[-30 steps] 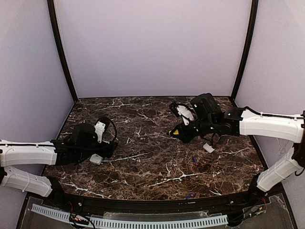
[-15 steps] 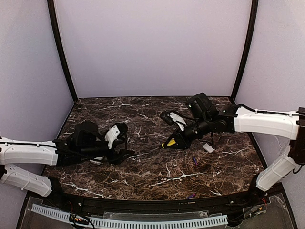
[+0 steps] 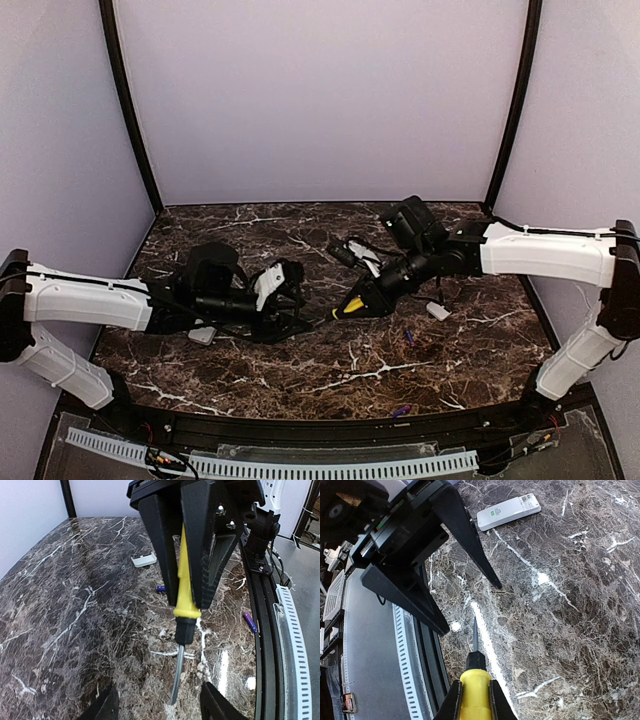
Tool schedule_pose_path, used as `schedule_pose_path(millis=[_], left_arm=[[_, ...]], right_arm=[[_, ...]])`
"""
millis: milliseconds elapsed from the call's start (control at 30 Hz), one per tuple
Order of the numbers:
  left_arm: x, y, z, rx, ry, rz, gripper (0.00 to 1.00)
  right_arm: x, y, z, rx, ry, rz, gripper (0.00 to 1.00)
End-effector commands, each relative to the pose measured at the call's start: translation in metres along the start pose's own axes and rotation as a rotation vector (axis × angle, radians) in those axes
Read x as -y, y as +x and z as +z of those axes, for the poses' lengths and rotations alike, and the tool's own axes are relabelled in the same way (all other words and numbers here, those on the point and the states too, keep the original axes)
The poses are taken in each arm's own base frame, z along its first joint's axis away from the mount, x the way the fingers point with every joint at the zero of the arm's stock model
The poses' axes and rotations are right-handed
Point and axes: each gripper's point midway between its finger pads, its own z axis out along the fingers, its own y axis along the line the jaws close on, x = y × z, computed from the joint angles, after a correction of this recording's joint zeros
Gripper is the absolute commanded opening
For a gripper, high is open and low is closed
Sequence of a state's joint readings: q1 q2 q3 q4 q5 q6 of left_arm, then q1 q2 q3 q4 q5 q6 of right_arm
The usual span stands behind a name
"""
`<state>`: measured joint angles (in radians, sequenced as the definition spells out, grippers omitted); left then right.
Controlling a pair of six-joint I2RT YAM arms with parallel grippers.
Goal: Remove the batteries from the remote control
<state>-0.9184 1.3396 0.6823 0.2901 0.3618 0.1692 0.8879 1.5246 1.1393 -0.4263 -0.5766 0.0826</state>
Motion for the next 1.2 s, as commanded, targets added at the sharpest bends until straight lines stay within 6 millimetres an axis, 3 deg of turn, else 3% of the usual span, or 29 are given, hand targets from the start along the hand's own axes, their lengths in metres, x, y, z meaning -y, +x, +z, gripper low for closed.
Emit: schedule_pose_path(millis=[0, 367, 1167], left_arm=[[0.017, -0.013, 0.01, 0.014, 0.098, 0.035, 0.53], [0.025, -0.012, 0.023, -0.009, 0.149, 0.03, 0.3], [0.027, -0.001, 0.031, -0.053, 0.159, 0.015, 0.03]], right_arm=[[-0.007, -0.011, -0.002, 0.014, -0.036, -0.019, 0.0], [-0.008, -0.011, 0.002, 0.002, -0.055, -0.015, 0.0], [-0.012, -0.01, 0.01, -0.023, -0.073, -0.005, 0.0]])
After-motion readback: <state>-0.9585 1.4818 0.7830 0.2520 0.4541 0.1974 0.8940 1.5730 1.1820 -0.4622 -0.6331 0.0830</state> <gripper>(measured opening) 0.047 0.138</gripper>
